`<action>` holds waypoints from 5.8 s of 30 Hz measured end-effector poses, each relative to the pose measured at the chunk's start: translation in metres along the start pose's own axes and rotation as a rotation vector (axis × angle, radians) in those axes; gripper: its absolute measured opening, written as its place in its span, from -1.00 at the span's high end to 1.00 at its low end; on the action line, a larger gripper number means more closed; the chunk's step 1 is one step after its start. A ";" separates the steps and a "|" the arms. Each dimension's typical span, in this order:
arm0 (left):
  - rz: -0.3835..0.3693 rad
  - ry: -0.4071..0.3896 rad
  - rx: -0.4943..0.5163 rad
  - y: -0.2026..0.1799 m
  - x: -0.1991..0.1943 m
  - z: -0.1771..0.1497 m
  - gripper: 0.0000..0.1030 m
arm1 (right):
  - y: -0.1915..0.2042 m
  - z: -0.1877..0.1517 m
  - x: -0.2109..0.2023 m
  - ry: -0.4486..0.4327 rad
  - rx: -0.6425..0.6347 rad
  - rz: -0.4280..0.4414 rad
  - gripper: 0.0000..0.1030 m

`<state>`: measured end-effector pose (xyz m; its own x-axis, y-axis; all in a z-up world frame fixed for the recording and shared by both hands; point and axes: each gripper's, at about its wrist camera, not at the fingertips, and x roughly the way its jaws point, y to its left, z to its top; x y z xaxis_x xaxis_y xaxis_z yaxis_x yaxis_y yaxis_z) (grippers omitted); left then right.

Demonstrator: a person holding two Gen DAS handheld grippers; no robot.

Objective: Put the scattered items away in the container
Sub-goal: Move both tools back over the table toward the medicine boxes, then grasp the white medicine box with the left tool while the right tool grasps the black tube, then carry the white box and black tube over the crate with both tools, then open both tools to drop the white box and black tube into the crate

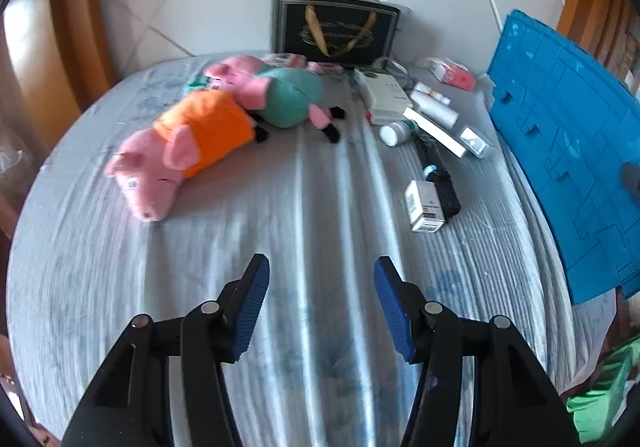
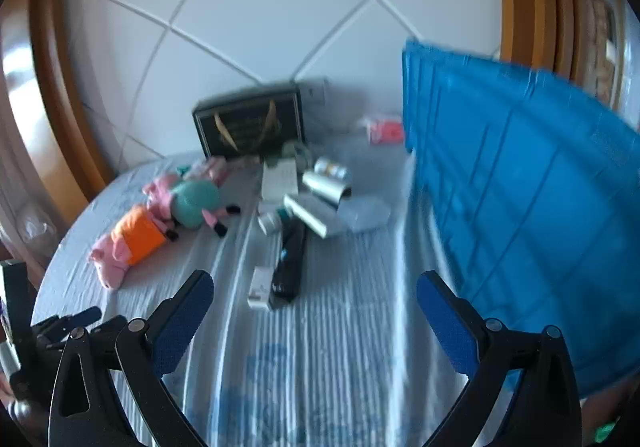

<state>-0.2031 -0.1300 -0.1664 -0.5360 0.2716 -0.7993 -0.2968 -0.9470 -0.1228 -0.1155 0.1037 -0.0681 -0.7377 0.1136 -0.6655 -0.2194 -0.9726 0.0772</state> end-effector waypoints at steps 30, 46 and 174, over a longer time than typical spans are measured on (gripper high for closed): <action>0.065 0.159 0.042 -0.058 0.182 0.070 -0.04 | -0.004 0.008 0.251 0.428 -0.040 0.137 -1.00; 0.082 0.118 0.078 -0.059 0.192 0.071 -0.13 | 0.020 -0.009 0.301 0.385 -0.042 0.051 -1.00; -0.018 0.175 0.338 -0.545 0.018 0.162 -0.14 | -0.388 0.192 -0.014 0.202 -0.033 -0.068 -0.74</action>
<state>-0.1787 0.4182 -0.0189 -0.3942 0.2268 -0.8906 -0.5645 -0.8245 0.0399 -0.1431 0.5181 0.0540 -0.5779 0.1396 -0.8041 -0.2412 -0.9705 0.0049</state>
